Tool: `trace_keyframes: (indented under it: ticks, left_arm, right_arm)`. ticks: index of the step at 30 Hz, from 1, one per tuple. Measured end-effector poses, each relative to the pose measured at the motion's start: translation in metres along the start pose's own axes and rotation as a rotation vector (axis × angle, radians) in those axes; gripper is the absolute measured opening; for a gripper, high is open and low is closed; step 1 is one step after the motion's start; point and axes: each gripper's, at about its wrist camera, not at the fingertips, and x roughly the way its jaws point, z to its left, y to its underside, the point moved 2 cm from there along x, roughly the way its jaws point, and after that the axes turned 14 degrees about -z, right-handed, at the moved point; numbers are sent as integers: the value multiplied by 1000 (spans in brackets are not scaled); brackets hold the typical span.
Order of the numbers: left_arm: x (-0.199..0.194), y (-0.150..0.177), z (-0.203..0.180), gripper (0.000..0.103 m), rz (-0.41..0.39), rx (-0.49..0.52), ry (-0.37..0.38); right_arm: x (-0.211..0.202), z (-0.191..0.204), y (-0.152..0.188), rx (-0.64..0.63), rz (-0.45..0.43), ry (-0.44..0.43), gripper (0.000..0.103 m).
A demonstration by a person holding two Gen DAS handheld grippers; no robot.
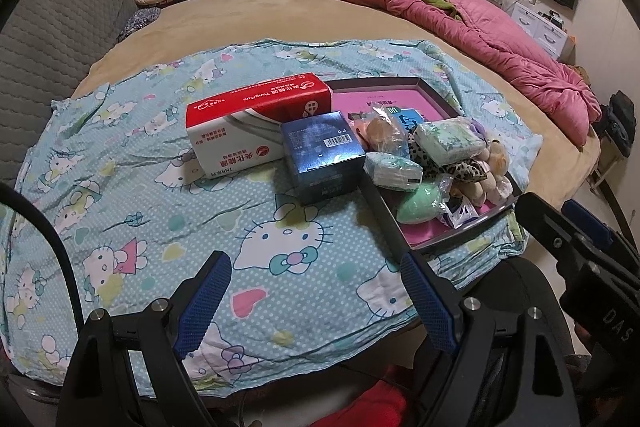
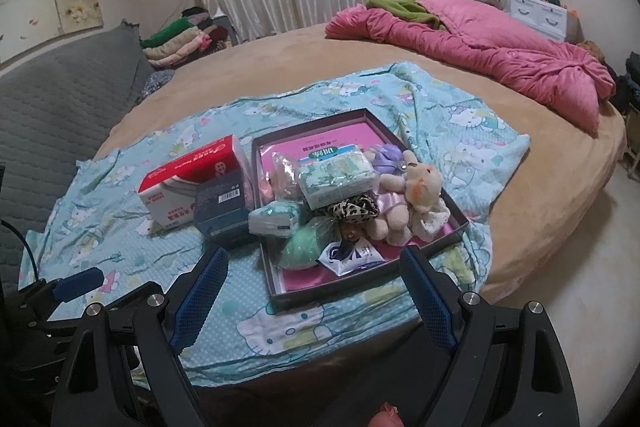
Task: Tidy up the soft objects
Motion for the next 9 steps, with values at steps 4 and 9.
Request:
trace_keyframes:
  ticks: [4,9]
  left_arm:
    - [2,1,0,86,3,2,-6]
    - [2,3,3,86,-17,7,-21]
  right_arm:
    - [0,1,0,-6,-1,-1,88]
    - [2,-1,1,-3,-1,0,88]
